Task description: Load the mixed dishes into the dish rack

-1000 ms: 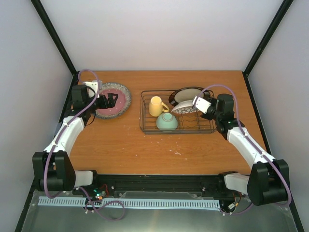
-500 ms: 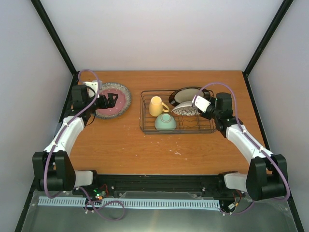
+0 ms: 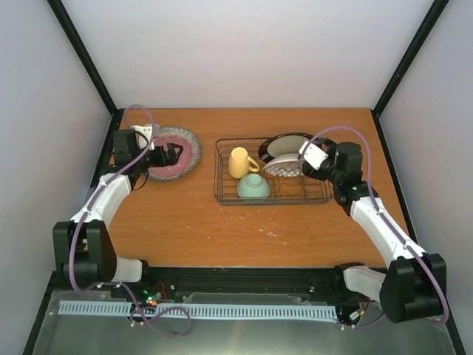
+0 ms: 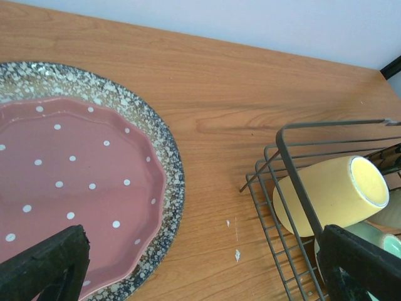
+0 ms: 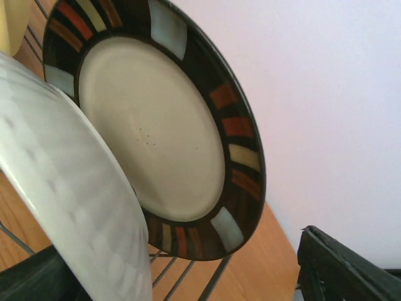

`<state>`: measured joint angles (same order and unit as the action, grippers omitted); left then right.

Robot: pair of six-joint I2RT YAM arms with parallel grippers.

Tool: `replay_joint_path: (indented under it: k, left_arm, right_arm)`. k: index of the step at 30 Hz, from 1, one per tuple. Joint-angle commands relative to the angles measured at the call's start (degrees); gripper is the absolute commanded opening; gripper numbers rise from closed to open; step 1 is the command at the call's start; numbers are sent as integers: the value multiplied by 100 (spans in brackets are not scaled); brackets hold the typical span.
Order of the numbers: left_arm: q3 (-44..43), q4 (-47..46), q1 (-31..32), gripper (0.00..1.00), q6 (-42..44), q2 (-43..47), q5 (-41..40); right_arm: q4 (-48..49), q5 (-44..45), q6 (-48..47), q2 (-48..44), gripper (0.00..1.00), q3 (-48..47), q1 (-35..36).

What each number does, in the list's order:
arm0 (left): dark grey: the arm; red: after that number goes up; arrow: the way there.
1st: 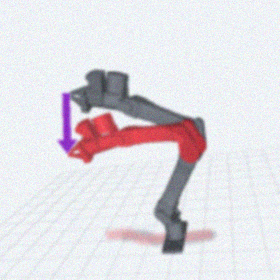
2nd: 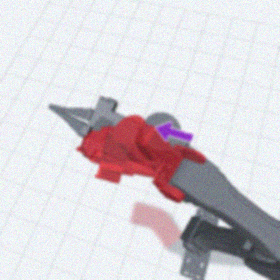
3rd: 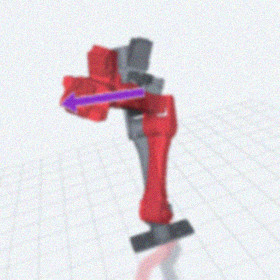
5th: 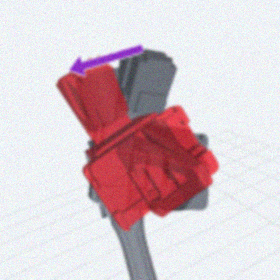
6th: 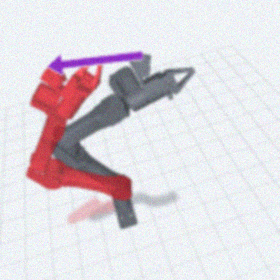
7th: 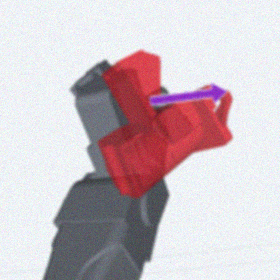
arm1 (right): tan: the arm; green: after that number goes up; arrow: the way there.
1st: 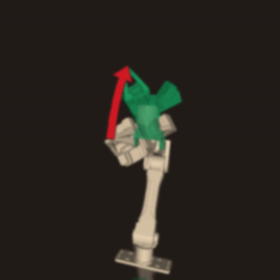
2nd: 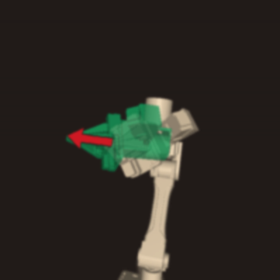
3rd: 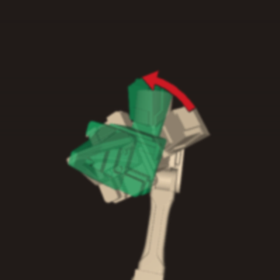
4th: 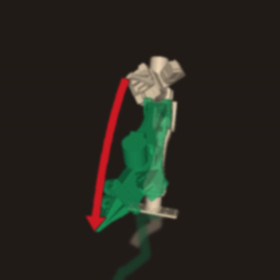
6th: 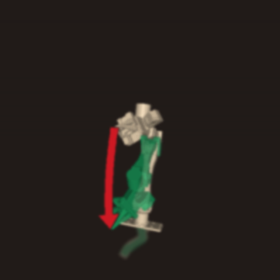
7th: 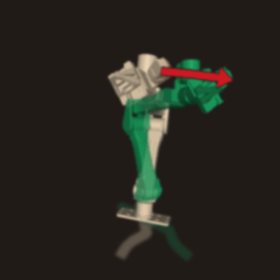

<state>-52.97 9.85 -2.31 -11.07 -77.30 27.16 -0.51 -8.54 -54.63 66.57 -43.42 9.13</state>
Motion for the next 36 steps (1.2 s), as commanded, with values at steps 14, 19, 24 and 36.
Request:
replay_joint_path:
  k: [14,19,24,36]
  left_arm:
    - [-392,19,-282,100,-267,-435,449]
    - [-363,161,-723,100,-422,-598,843]
    - [-162,89,-1513,100,-591,-836,1646]
    - [-221,296,-1864,100,-375,-1416,1894]
  right_arm:
    - [479,-135,277,-618,100,-17,-42]
    - [708,-104,477,-900,100,-3,-42]
    - [805,-83,557,-1254,100,-176,-42]
    - [541,-159,565,-1594,100,-438,-42]
